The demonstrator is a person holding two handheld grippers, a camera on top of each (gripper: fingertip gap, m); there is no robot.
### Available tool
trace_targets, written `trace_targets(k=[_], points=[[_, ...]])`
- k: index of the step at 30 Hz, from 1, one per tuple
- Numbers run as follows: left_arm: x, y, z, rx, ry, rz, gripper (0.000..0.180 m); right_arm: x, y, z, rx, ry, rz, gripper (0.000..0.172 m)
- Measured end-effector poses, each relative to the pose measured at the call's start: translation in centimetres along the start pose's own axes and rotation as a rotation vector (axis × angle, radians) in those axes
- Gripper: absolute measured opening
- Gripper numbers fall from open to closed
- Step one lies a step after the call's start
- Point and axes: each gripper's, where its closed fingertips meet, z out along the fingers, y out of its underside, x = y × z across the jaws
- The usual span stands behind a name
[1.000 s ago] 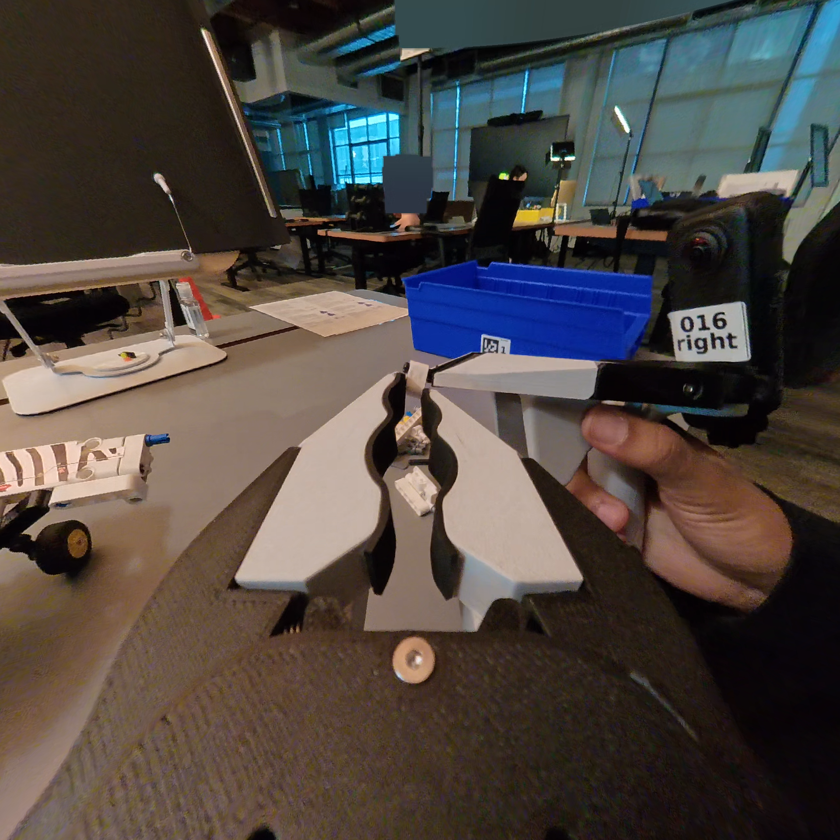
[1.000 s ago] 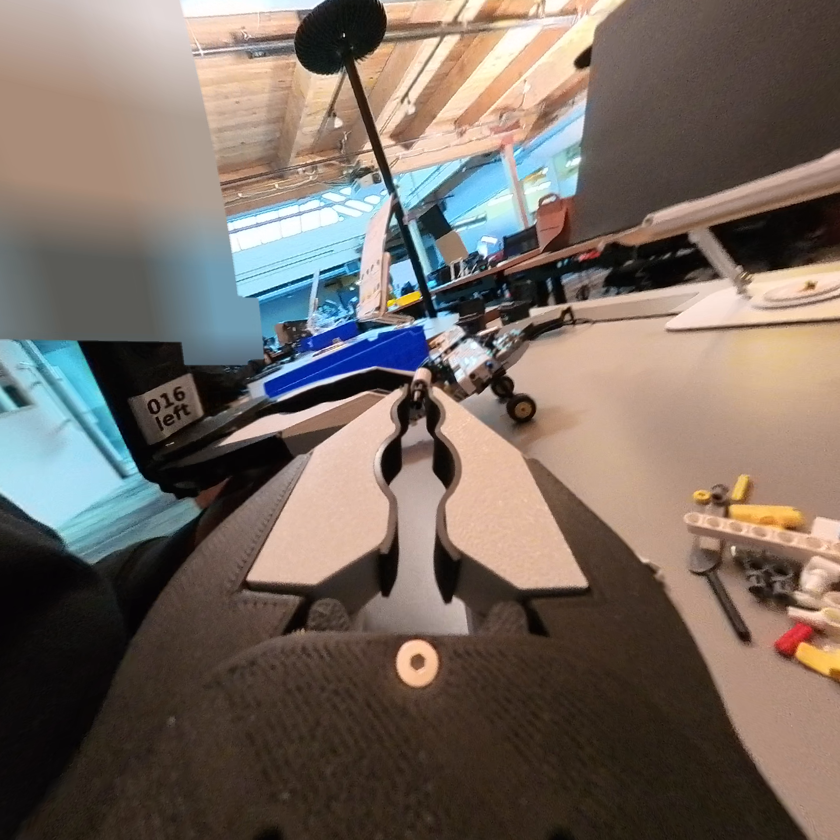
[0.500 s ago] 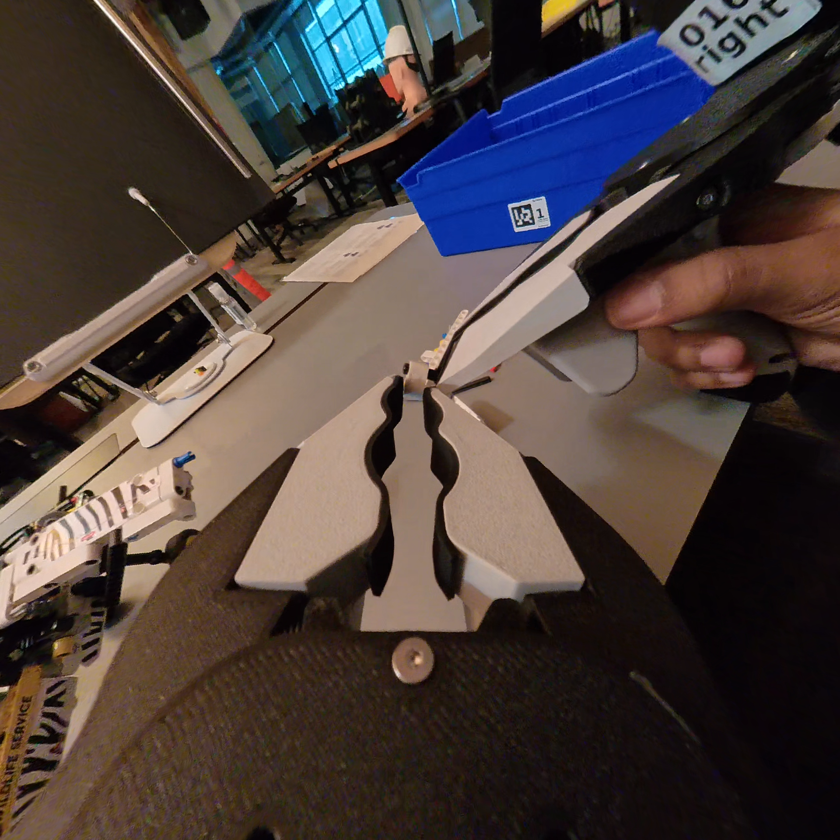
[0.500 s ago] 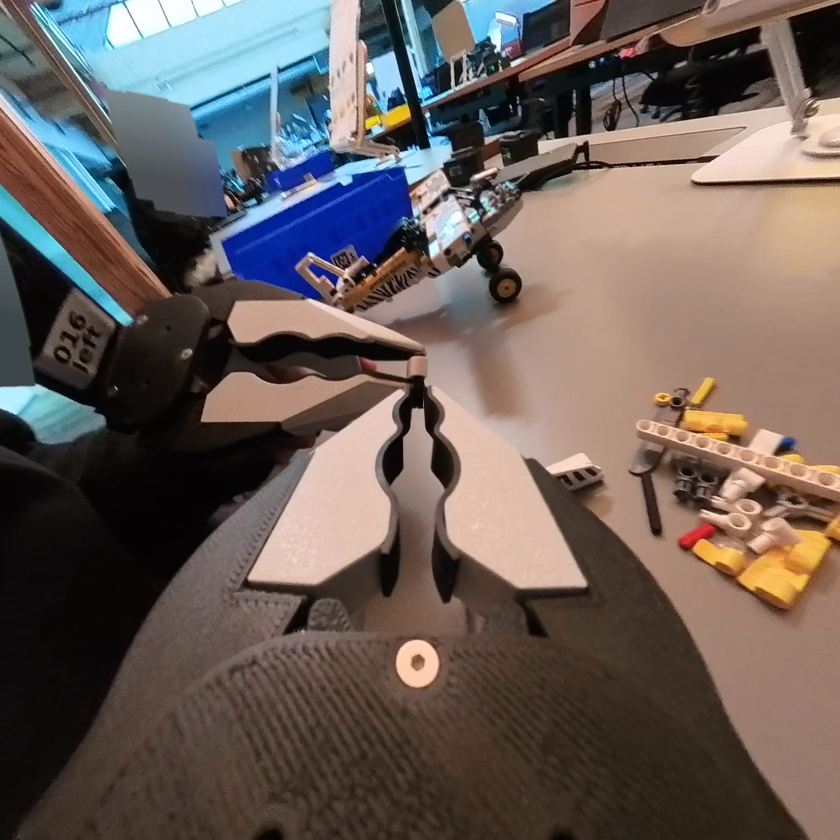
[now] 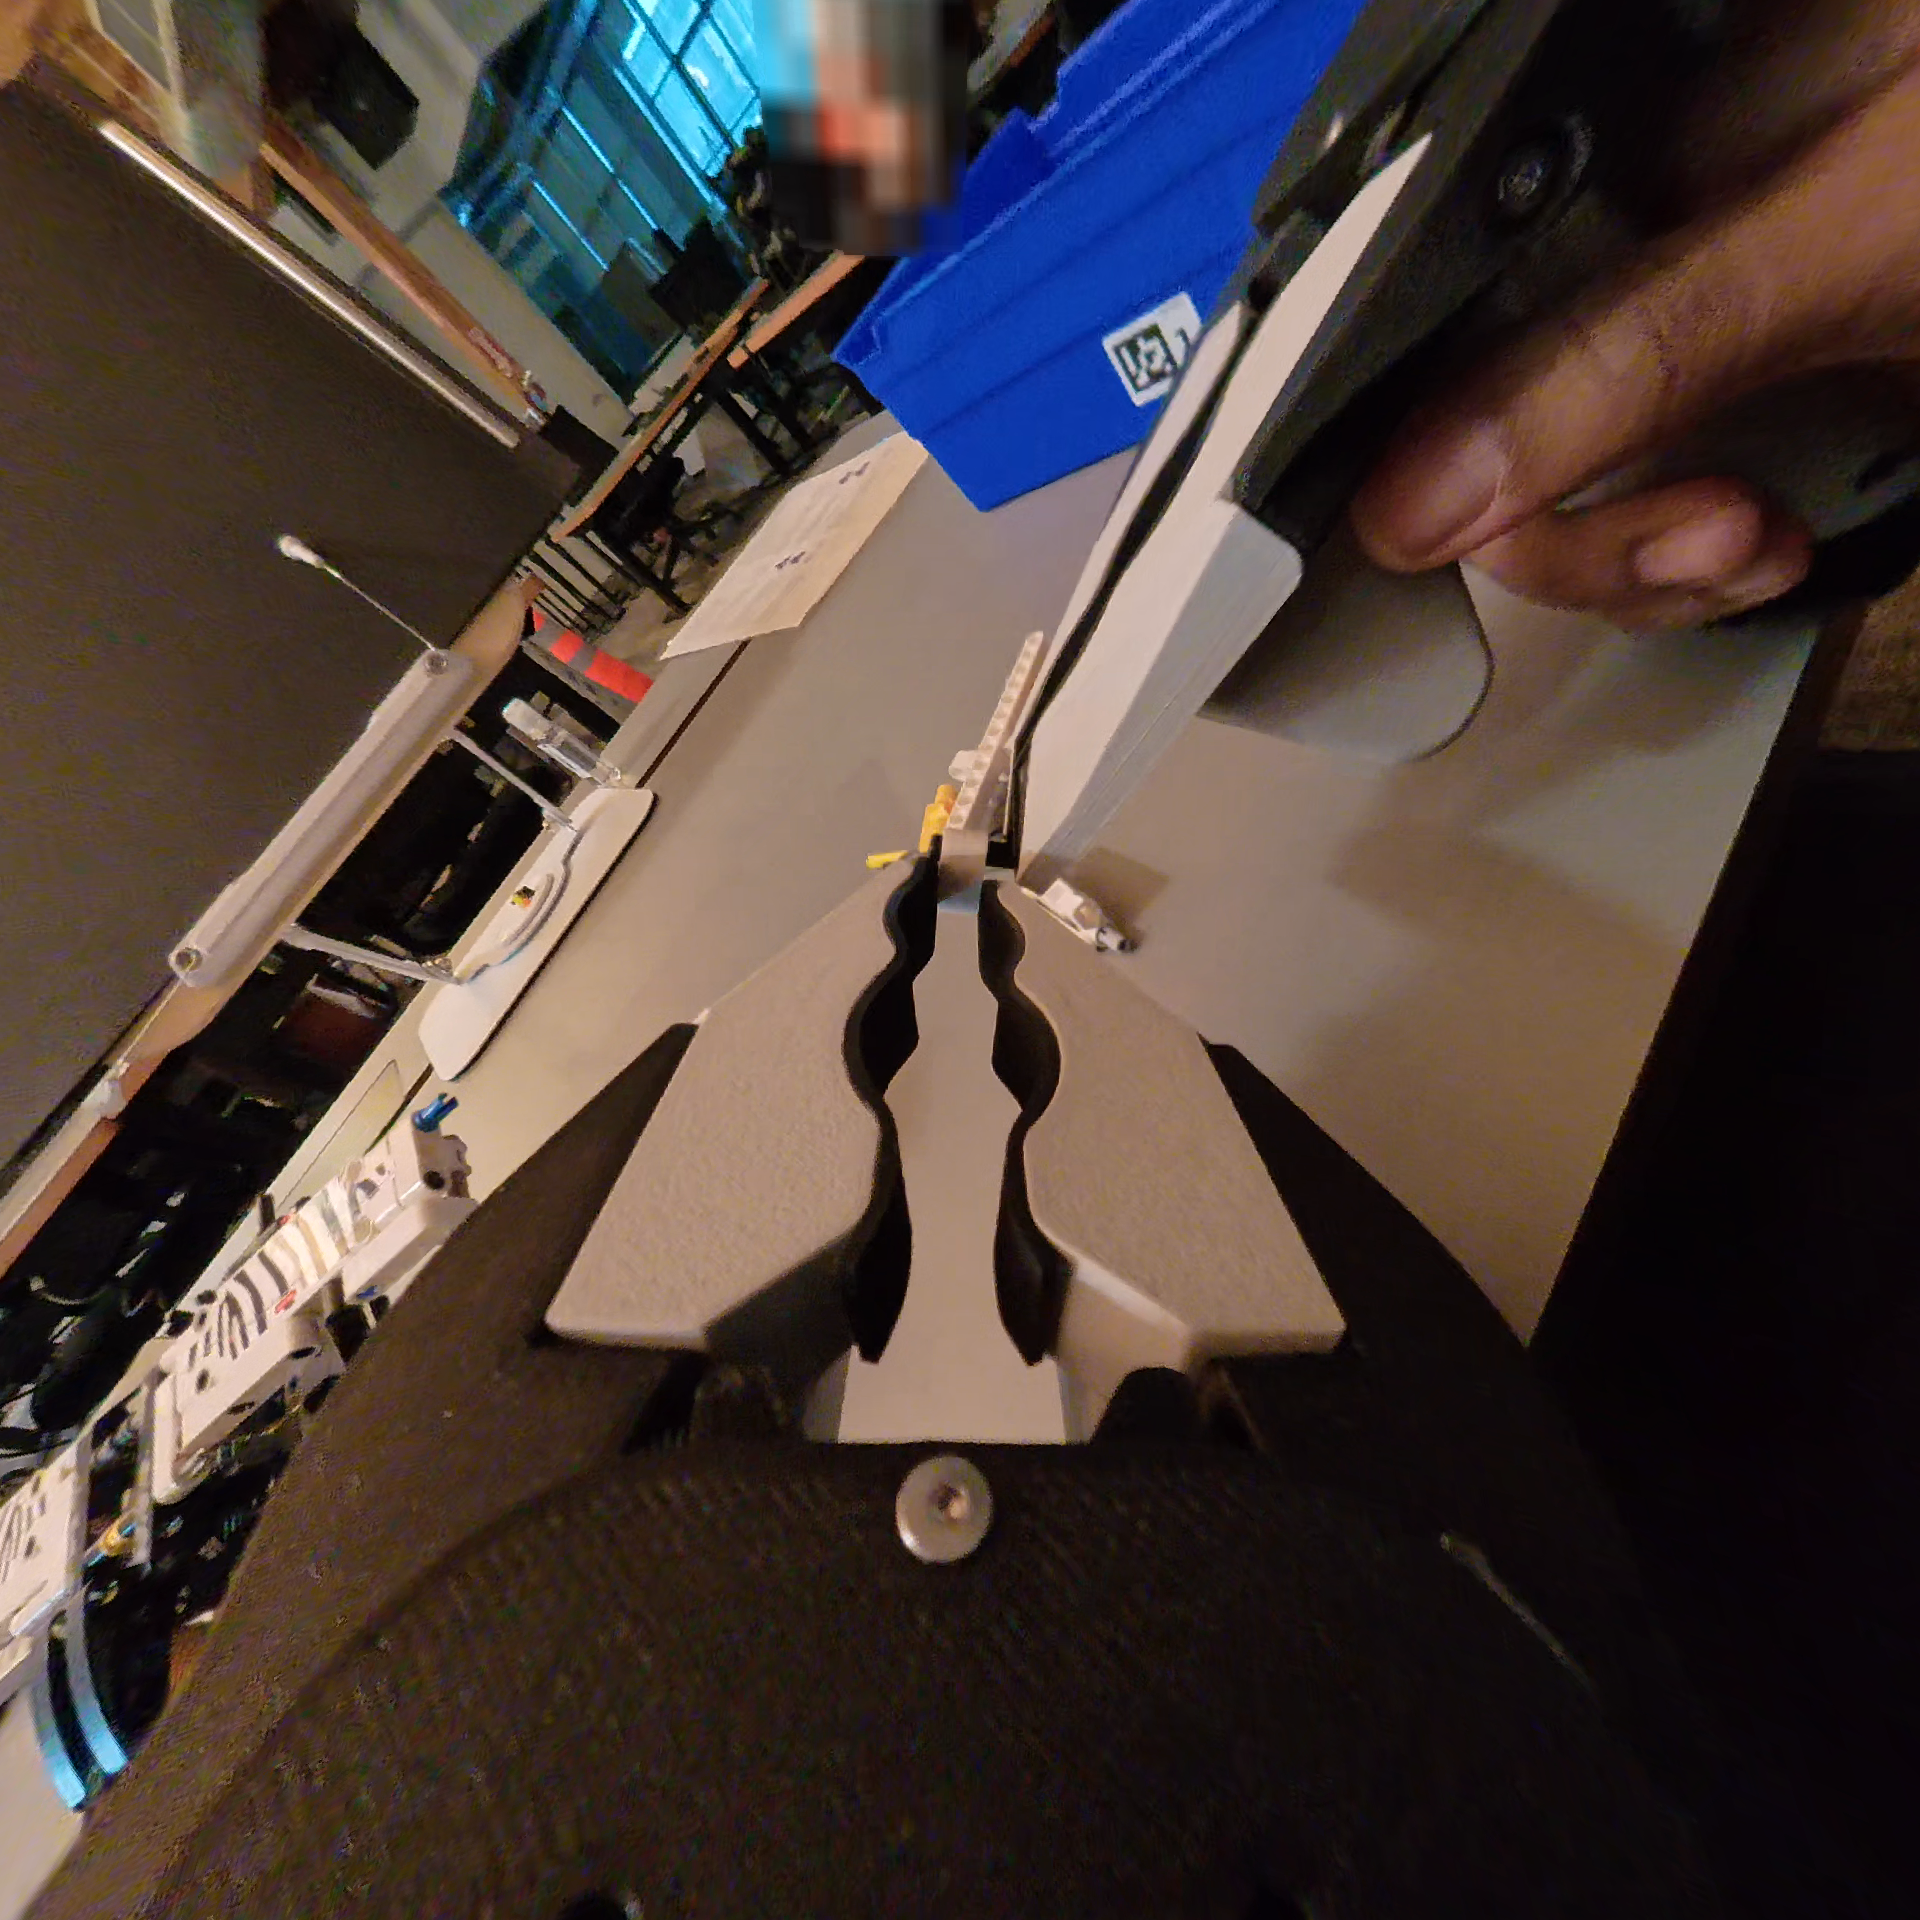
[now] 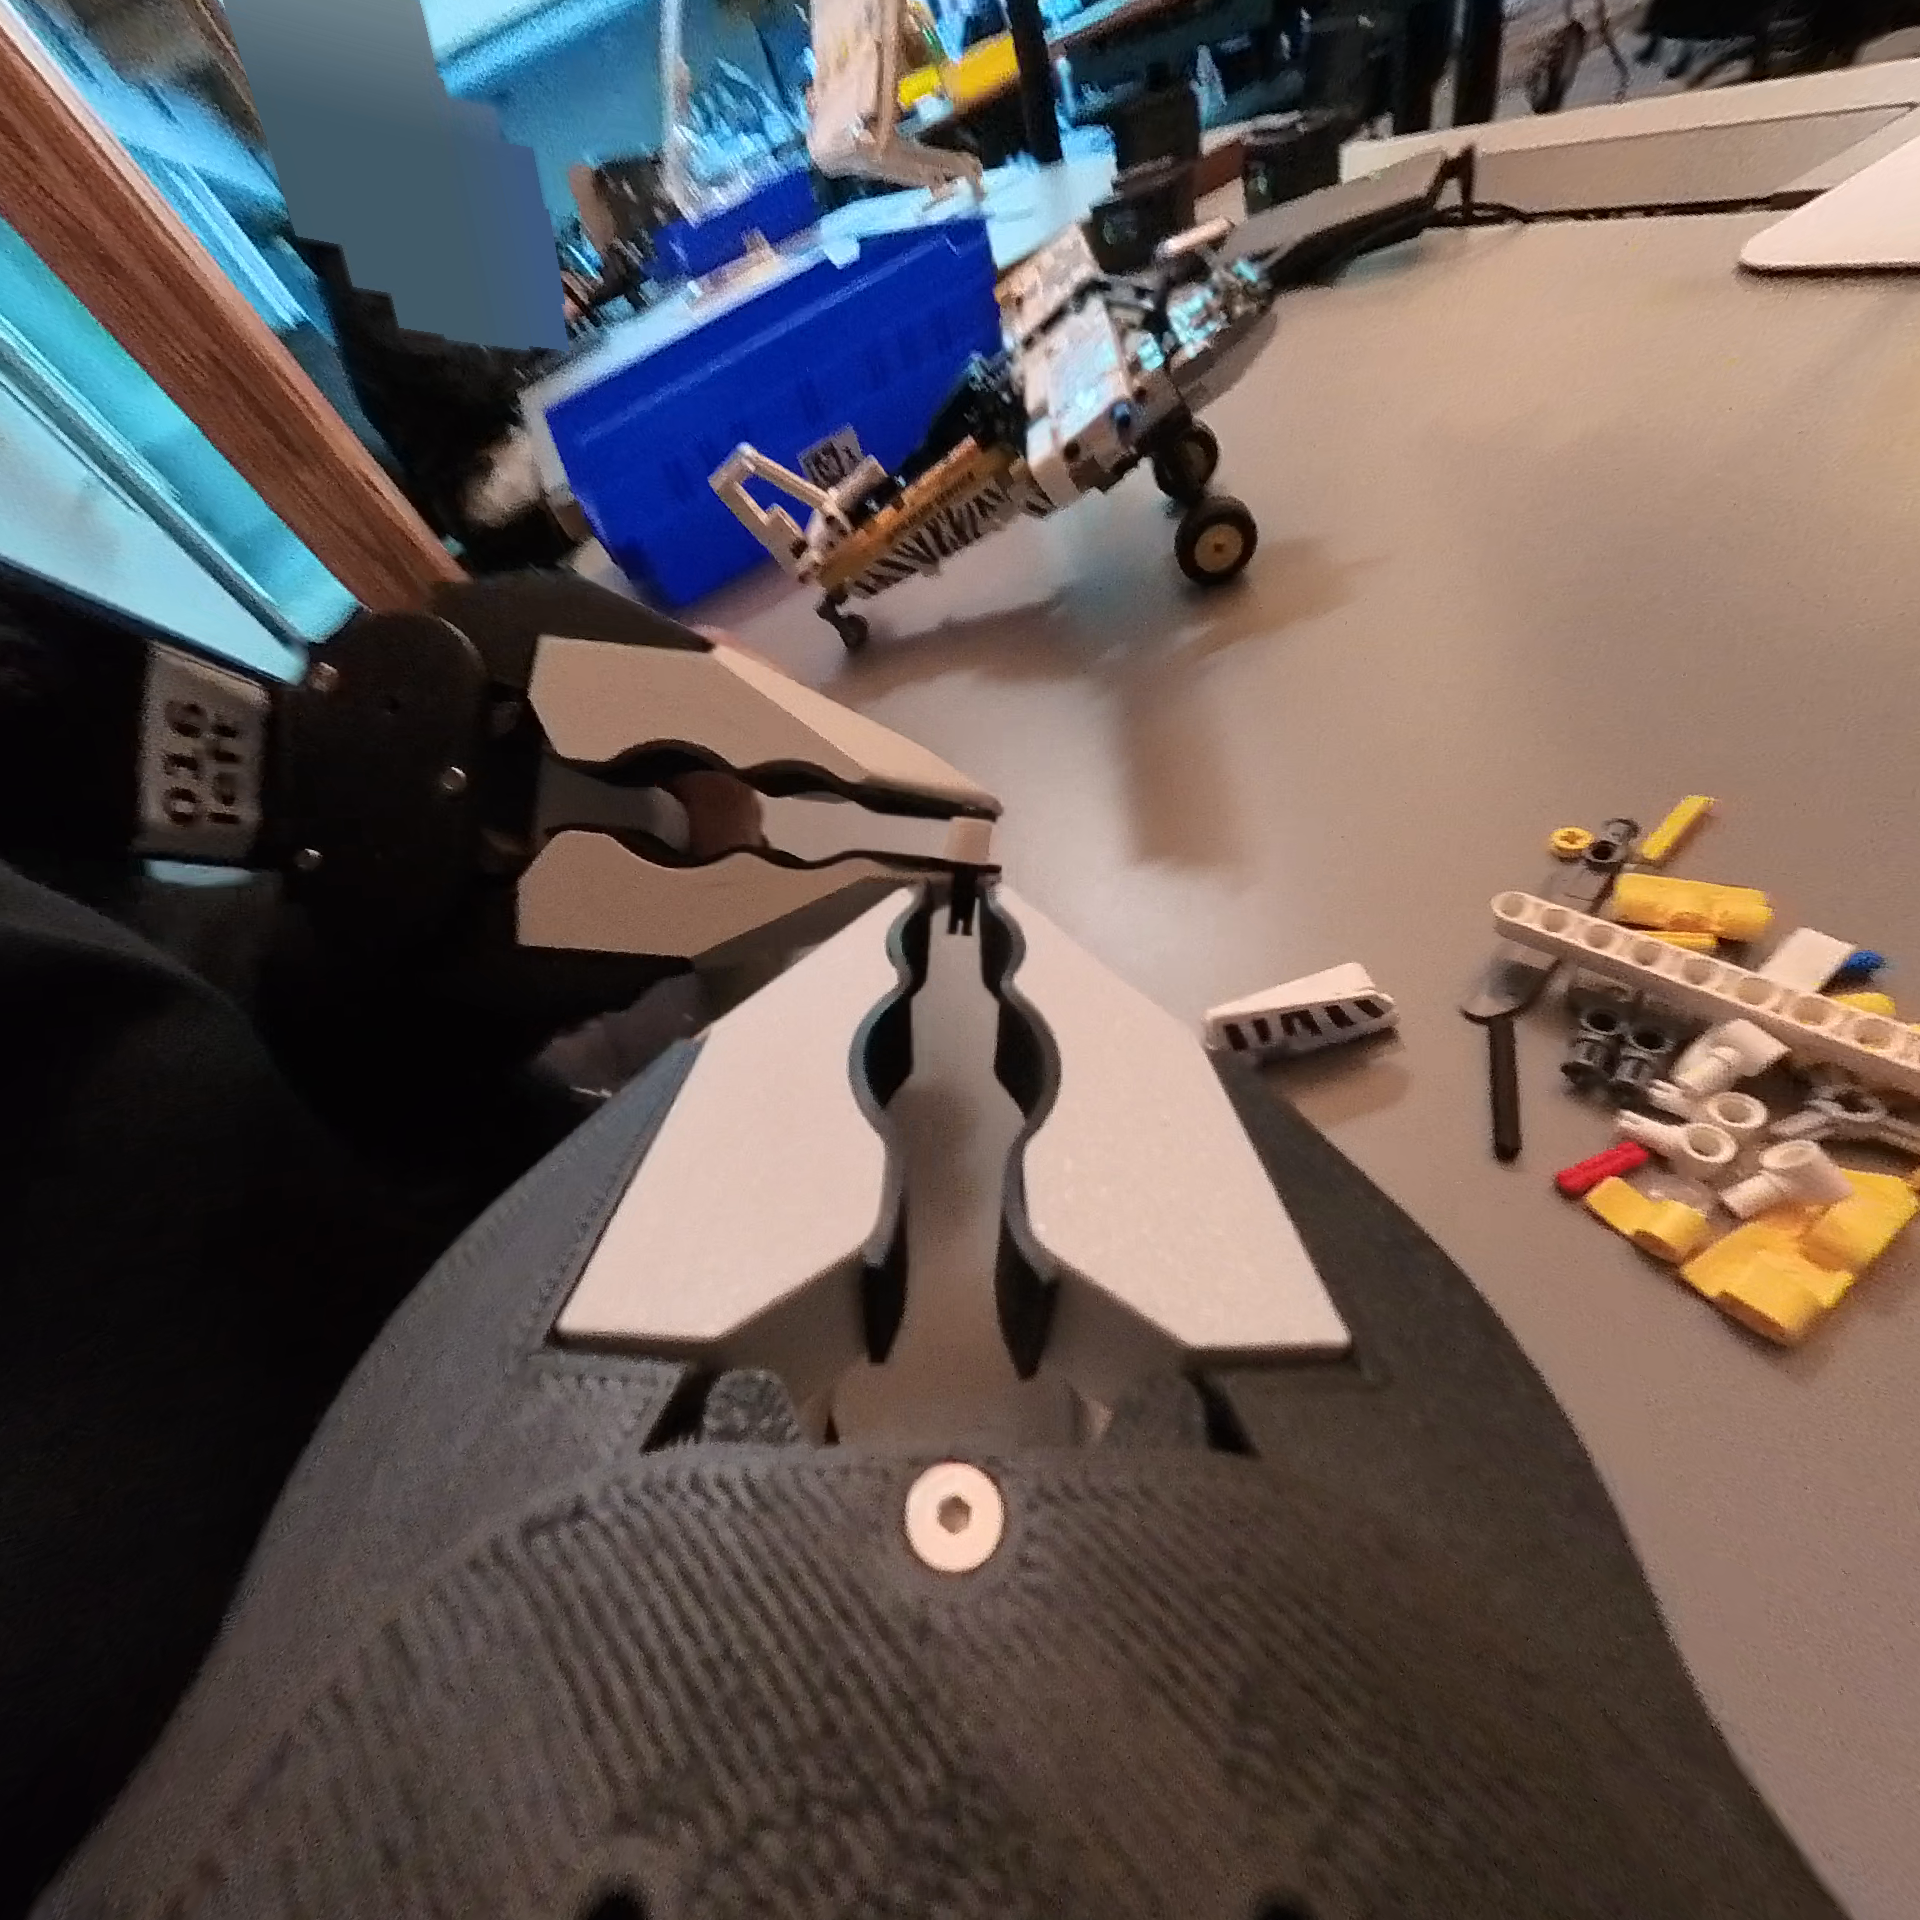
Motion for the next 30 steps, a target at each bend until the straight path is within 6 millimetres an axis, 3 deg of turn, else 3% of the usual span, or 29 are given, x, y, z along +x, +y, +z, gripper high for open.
trace_targets(k=[5,8,22,30], points=[[-0.23,-0.47,-0.04,0.025,-0.001,-0.015,0.004,-0.34,-0.94,-0.31,0.083,-0.082,0.105,0.013],[-0.06,-0.57,-0.08,0.032,-0.006,-0.001,0.004,-0.12,-0.84,-0.33,0.078,-0.078,0.119,0.005],[-0.57,-0.93,-0.32,0.071,-0.014,-0.238,0.003,-0.42,-0.87,-0.26,0.089,-0.081,0.123,0.003],[-0.84,-0.78,-0.05,0.050,-0.012,-0.308,0.003,-0.25,-0.68,-0.01,0.052,0.007,0.066,0.002]])
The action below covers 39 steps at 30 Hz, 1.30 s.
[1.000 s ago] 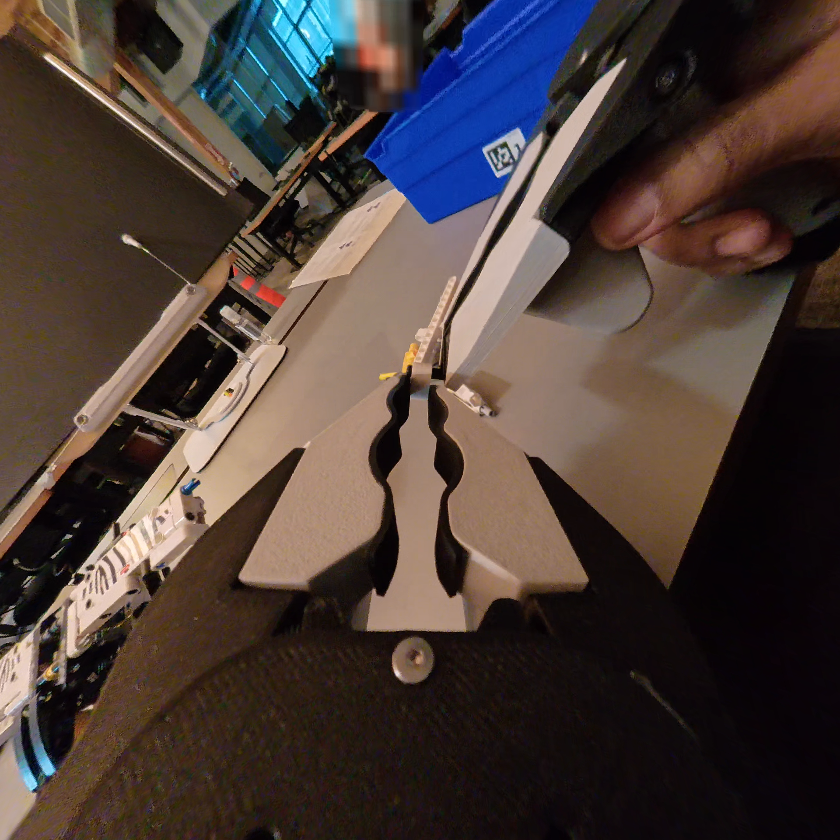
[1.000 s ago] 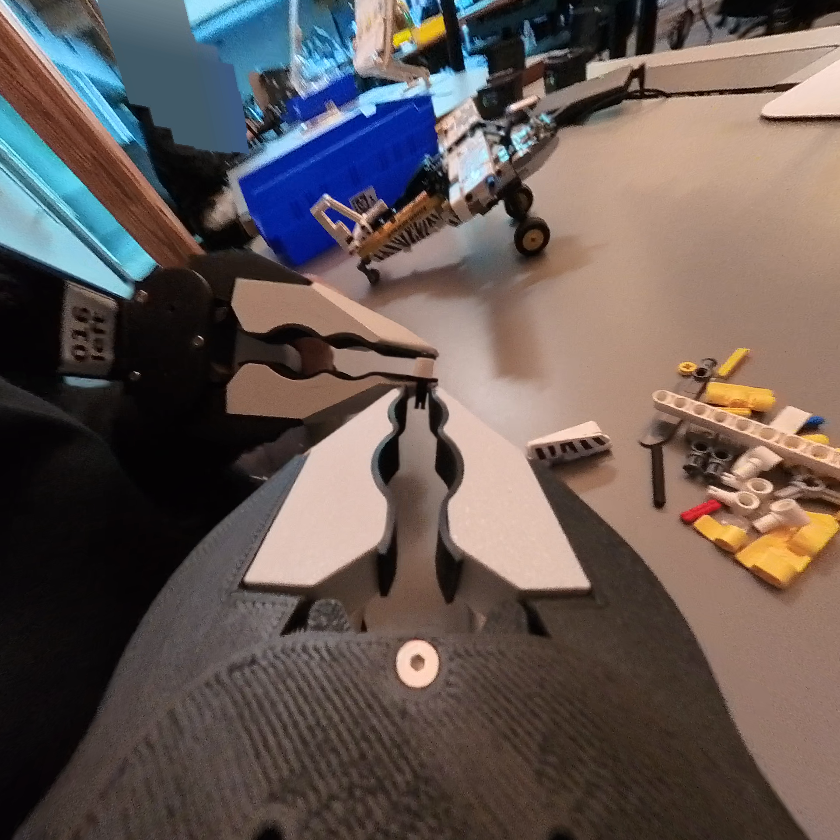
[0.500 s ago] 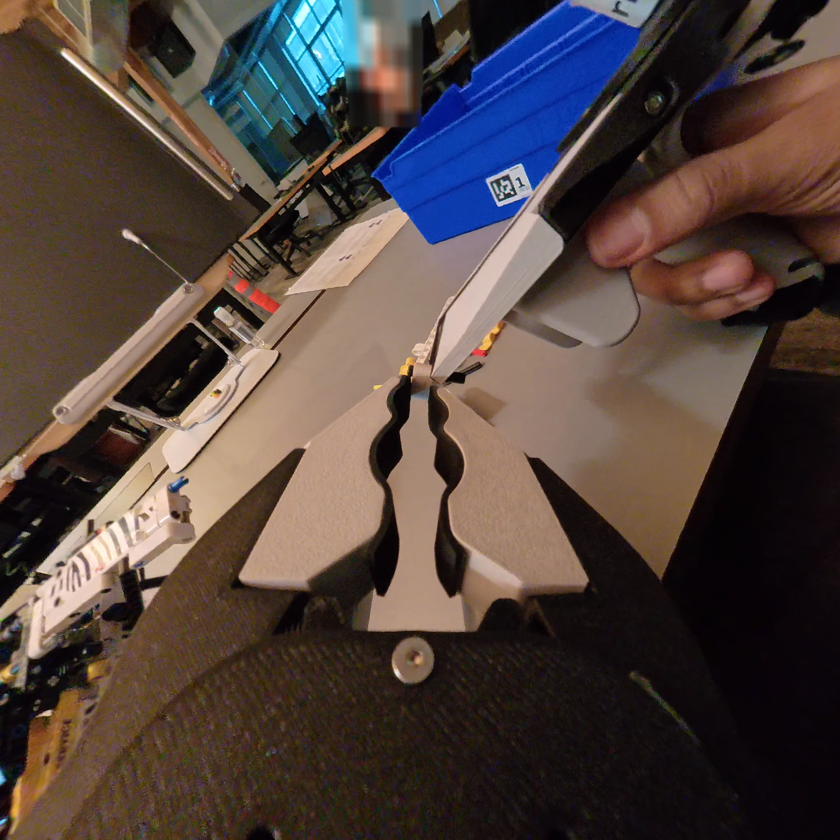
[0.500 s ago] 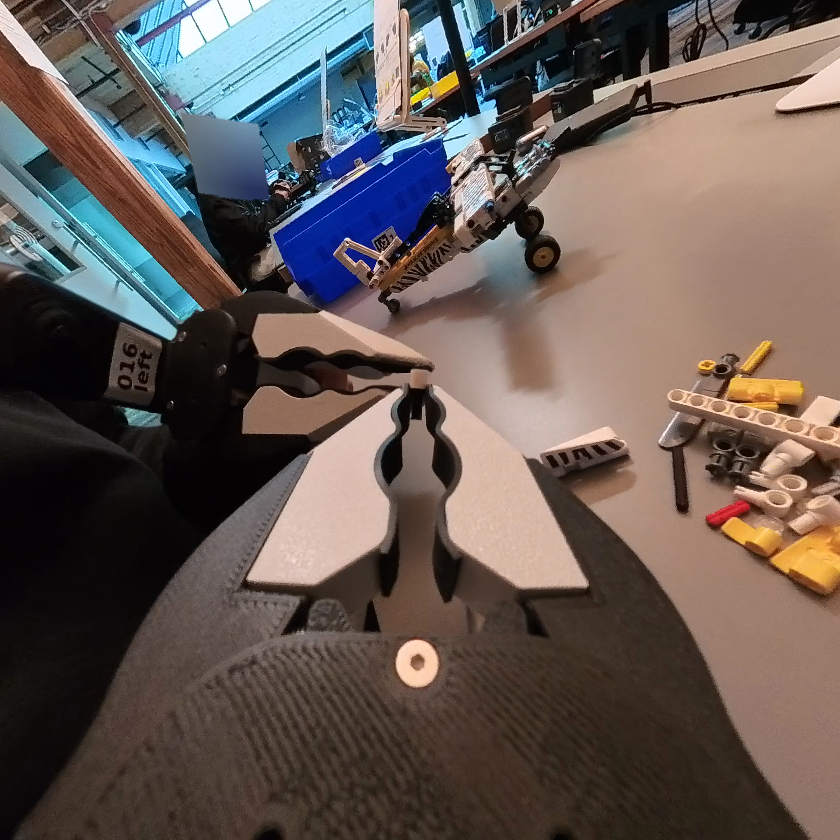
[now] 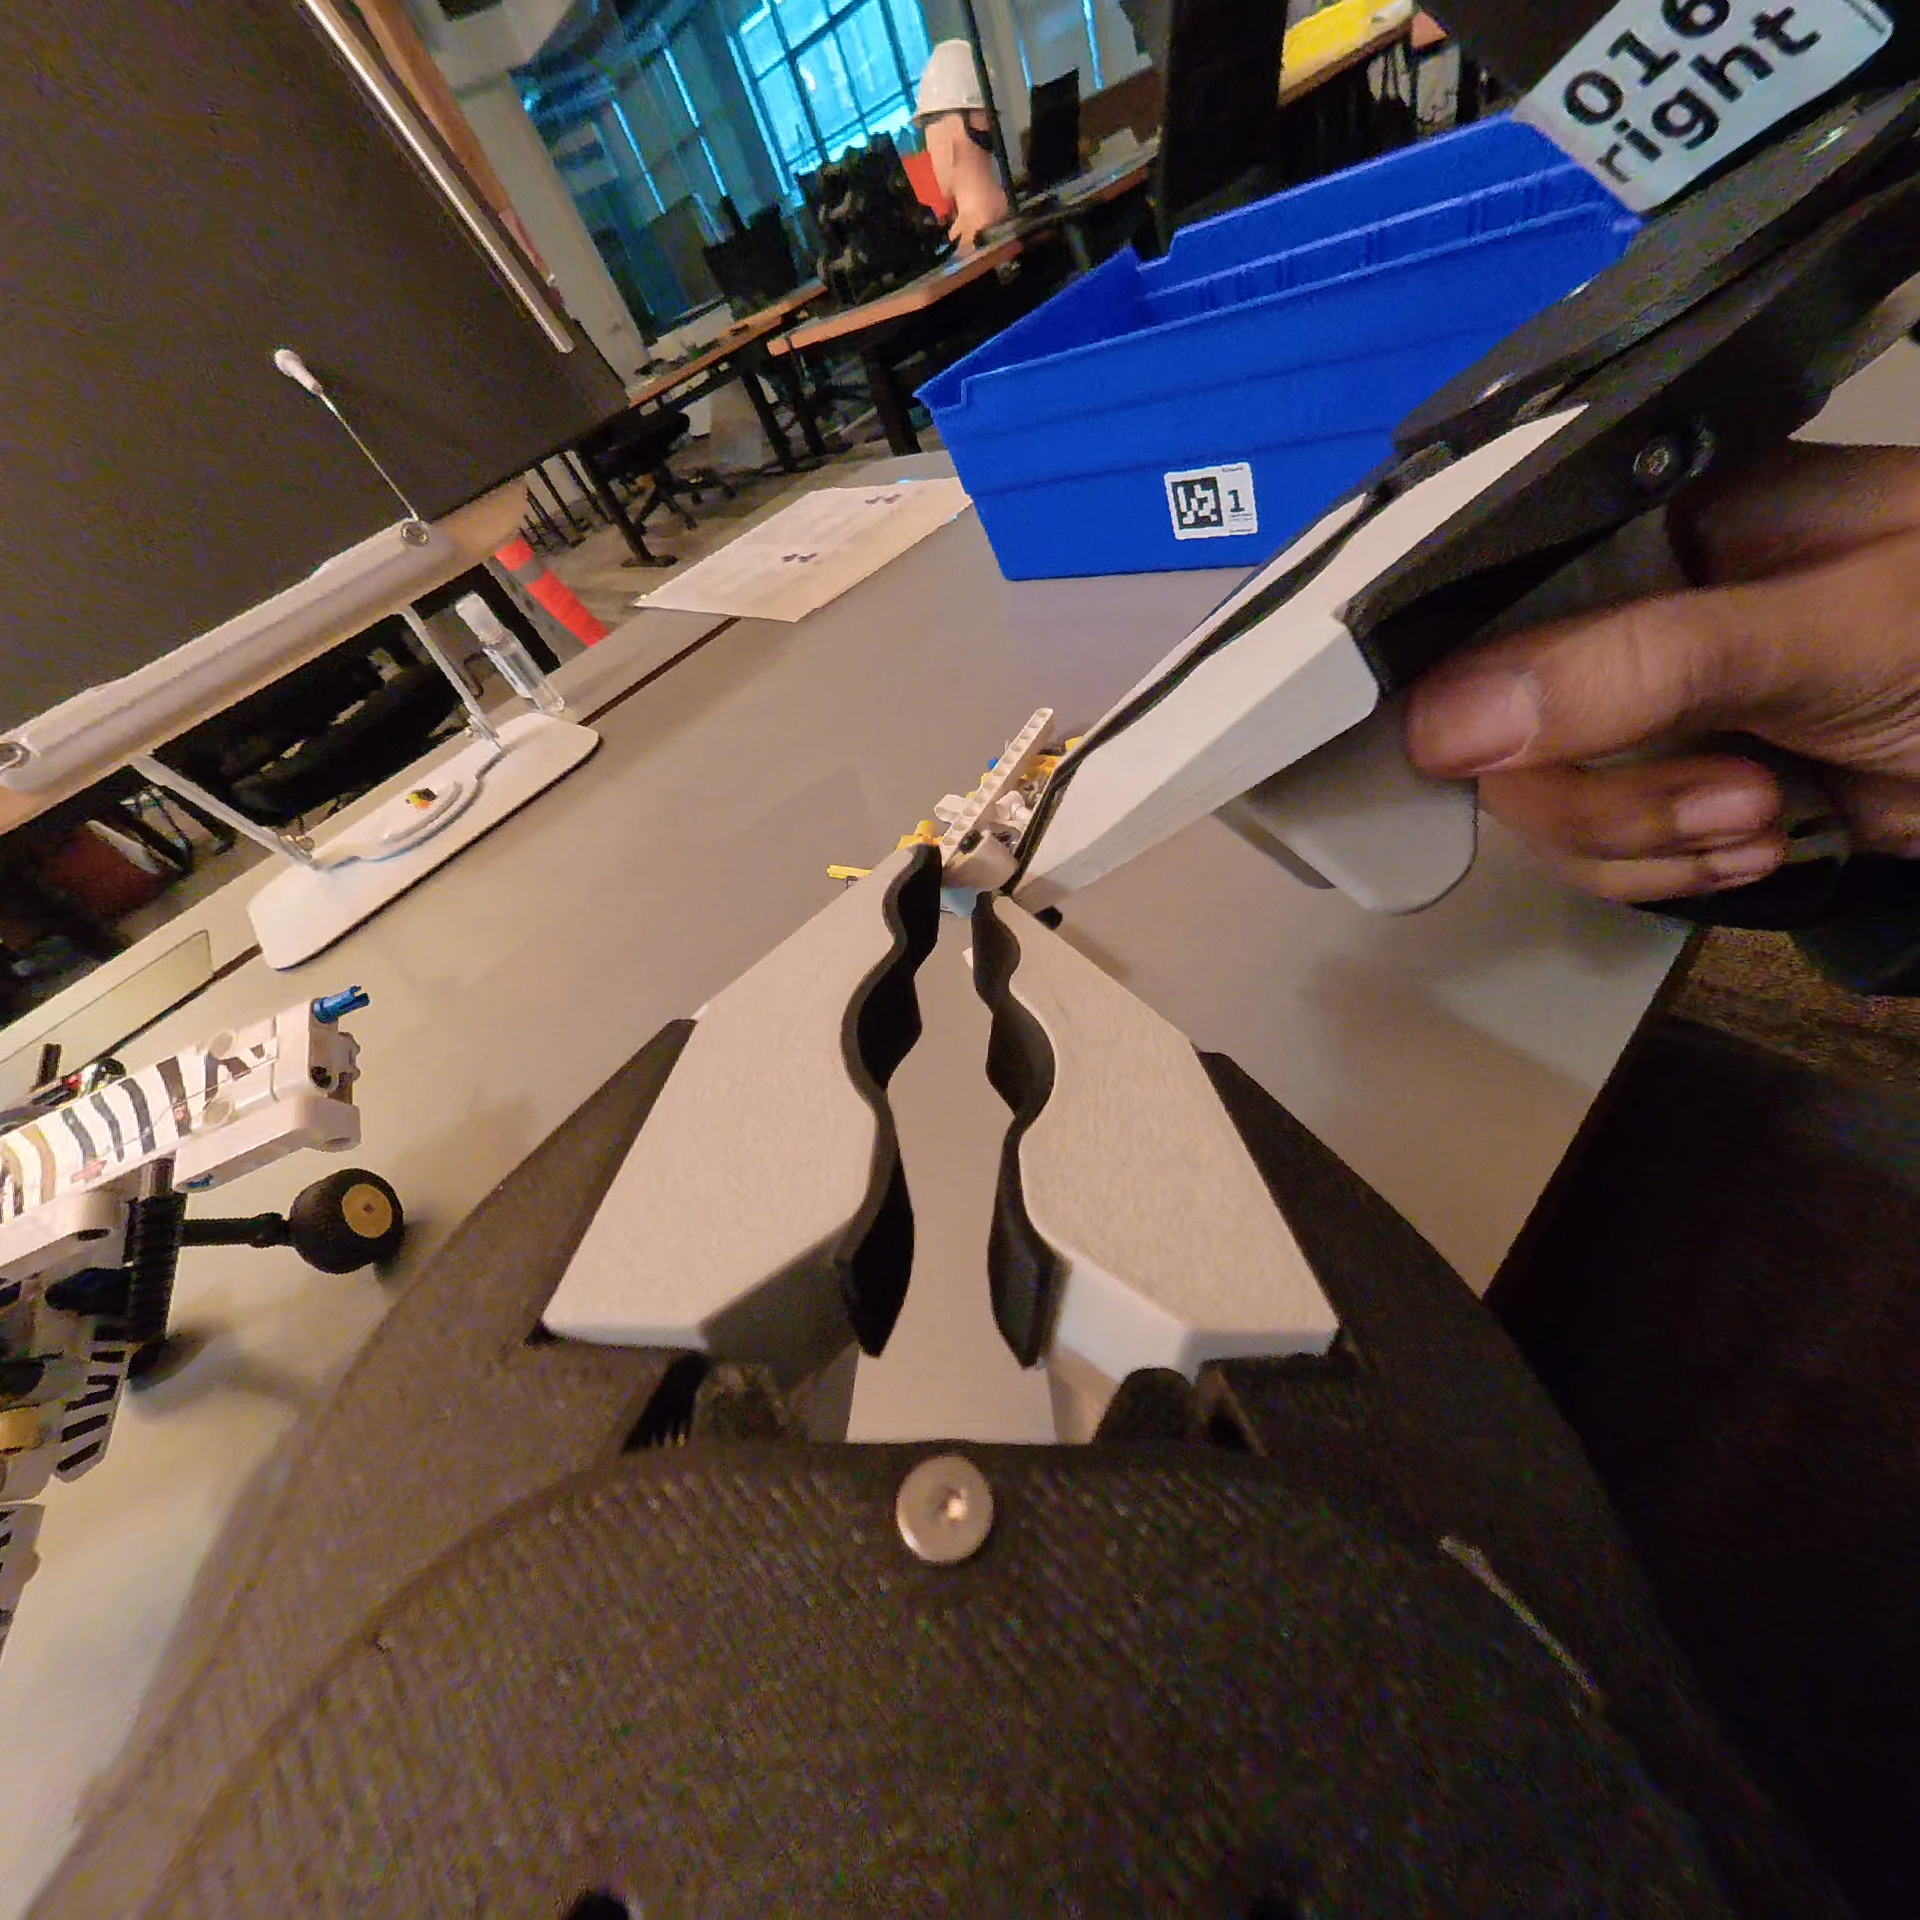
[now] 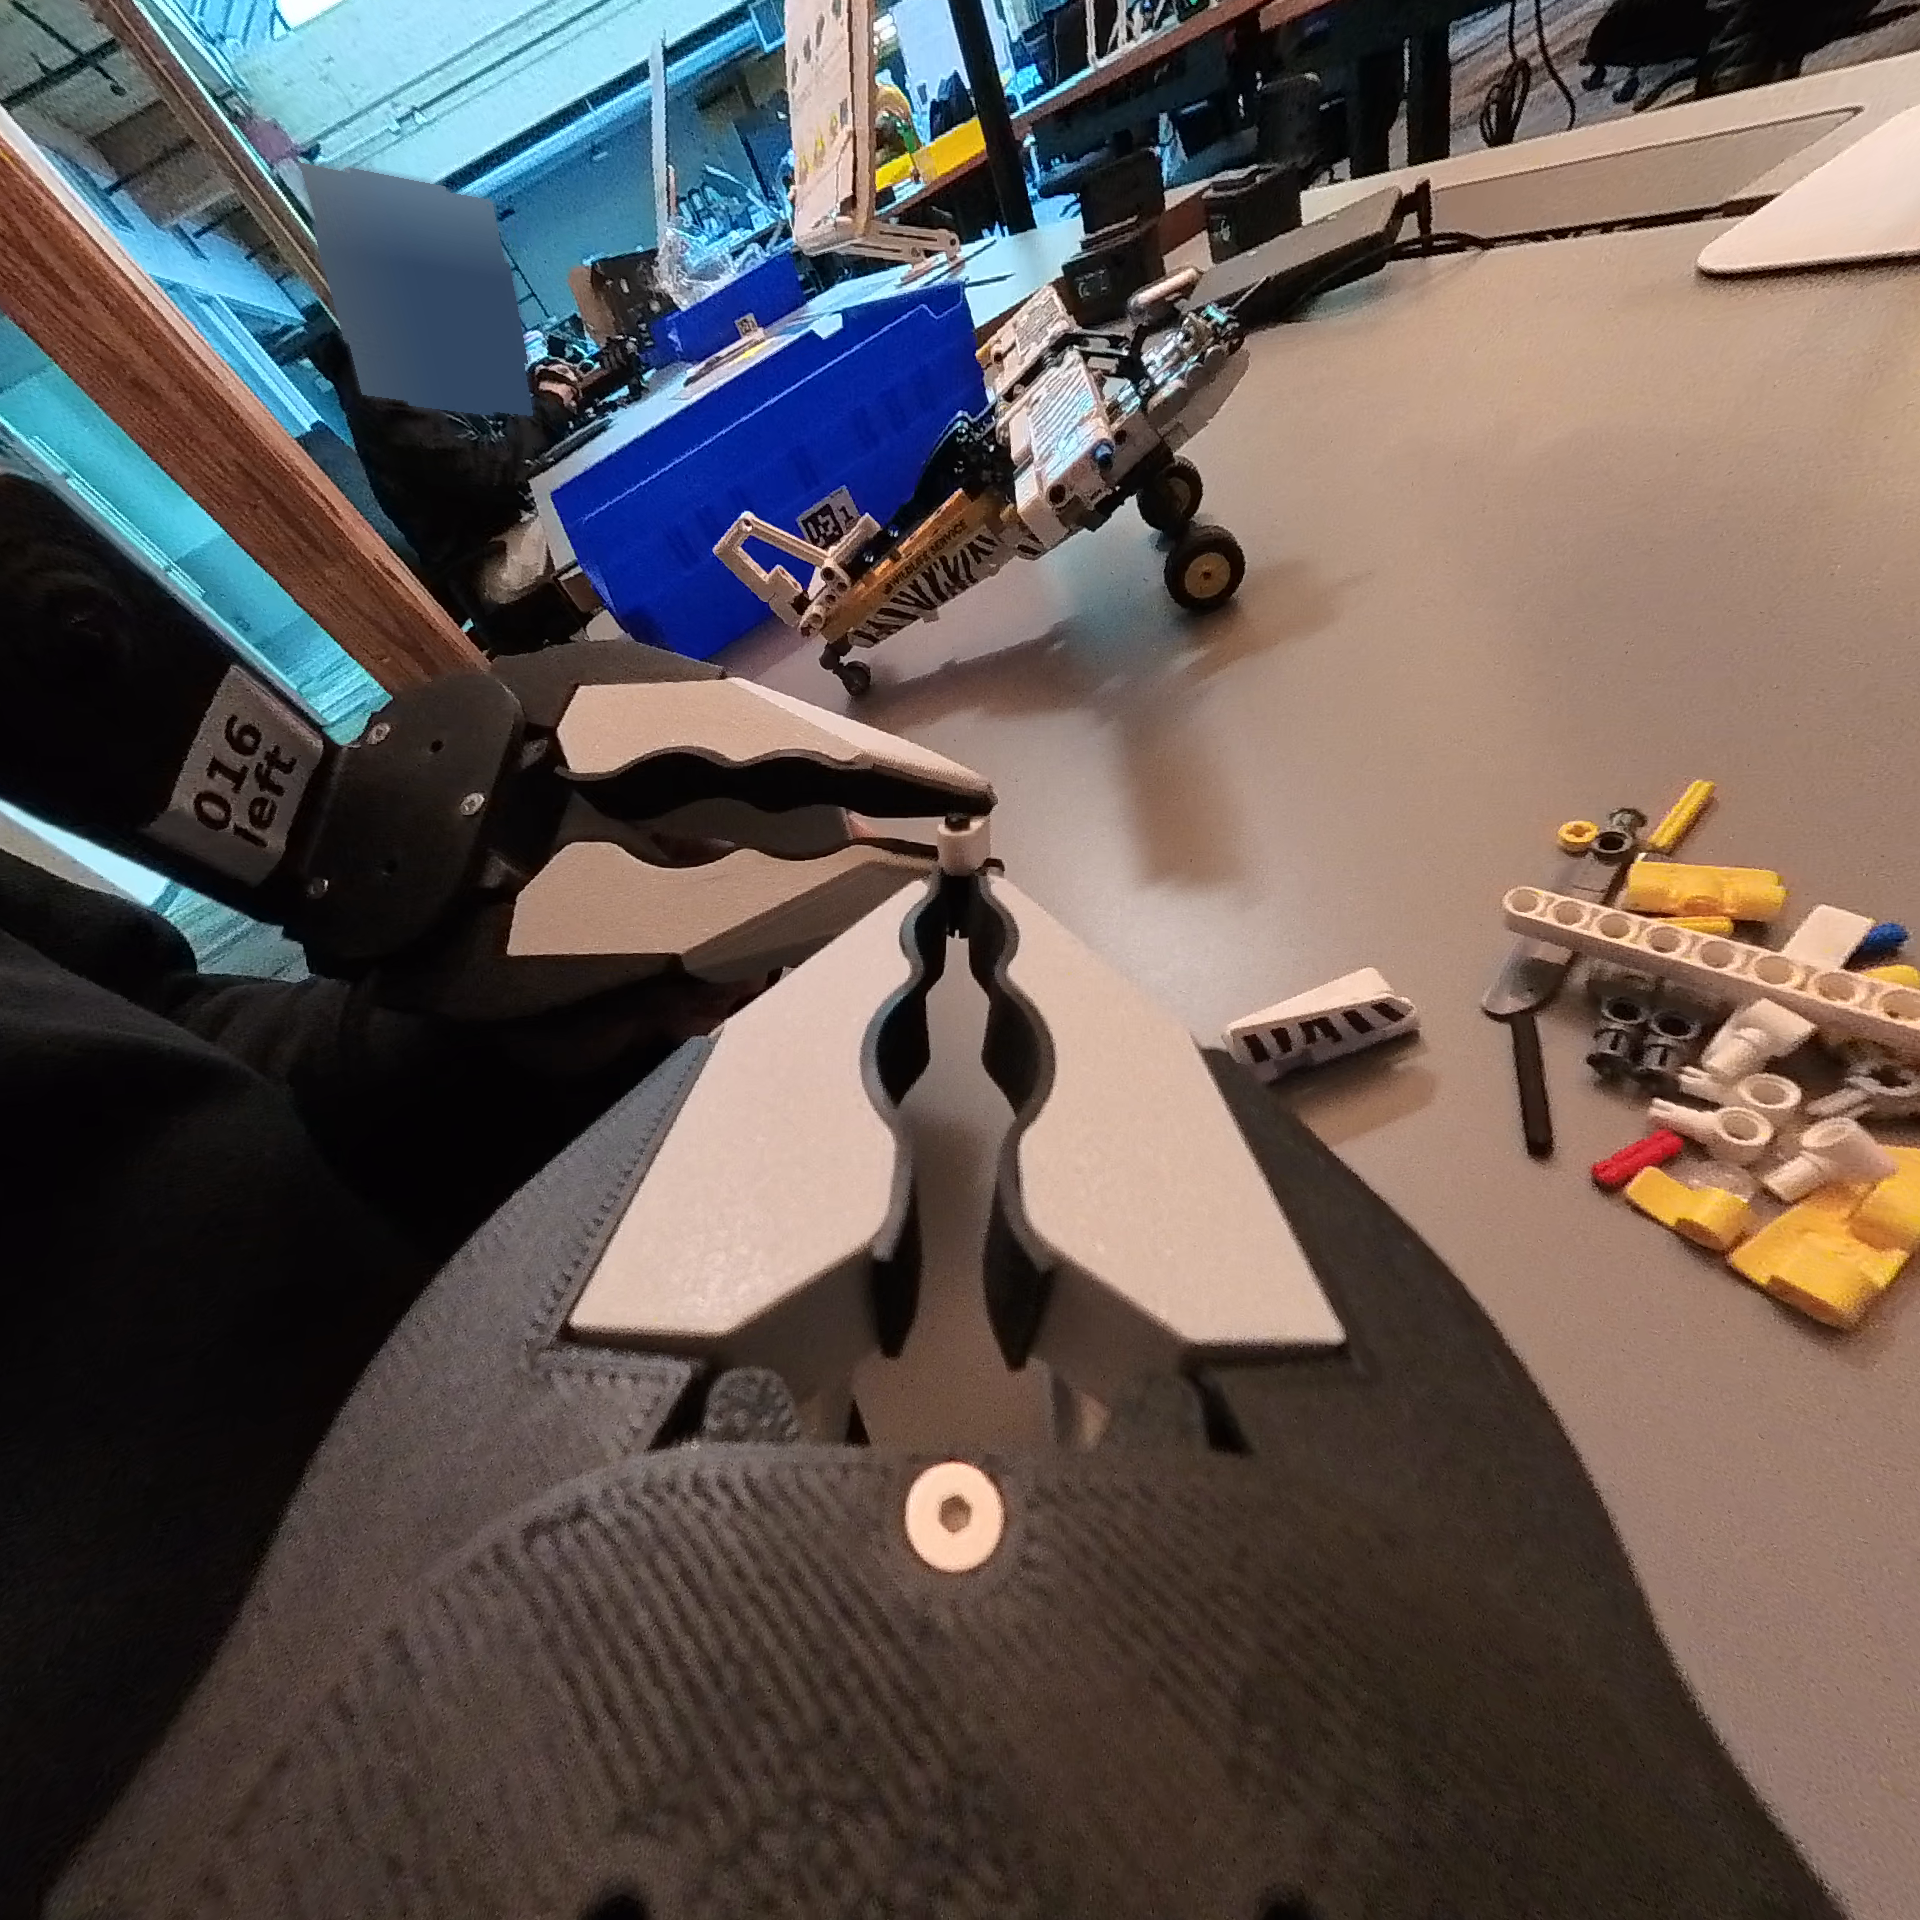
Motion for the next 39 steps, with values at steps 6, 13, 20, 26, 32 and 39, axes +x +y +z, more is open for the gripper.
trace_targets(k=[6,13,20,26,32,39], points=[[-0.2,0.0,0.1,-0.004,0.000,-0.029,0.000,0.2,0.3,0.2,-0.055,0.085,-0.063,0.001],[-3.0,0.8,-0.6,-0.007,-0.037,-0.134,0.000,1.3,-0.7,-1.9,-0.044,0.248,-0.144,0.001],[-0.3,-0.7,1.1,0.028,0.179,-0.341,0.000,2.7,0.1,-1.7,-0.035,0.312,-0.308,0.002],[0.9,-0.8,1.0,0.033,0.368,-0.668,0.036,1.9,-0.3,-1.5,0.014,0.368,-0.557,0.002],[1.7,-0.7,0.5,0.020,0.444,-0.677,0.031,1.2,0.0,-1.7,0.004,0.426,-0.852,0.002],[3.1,-1.1,-0.7,0.023,0.603,-0.679,0.021,-0.3,0.7,-2.0,0.037,0.293,-0.899,0.001]])
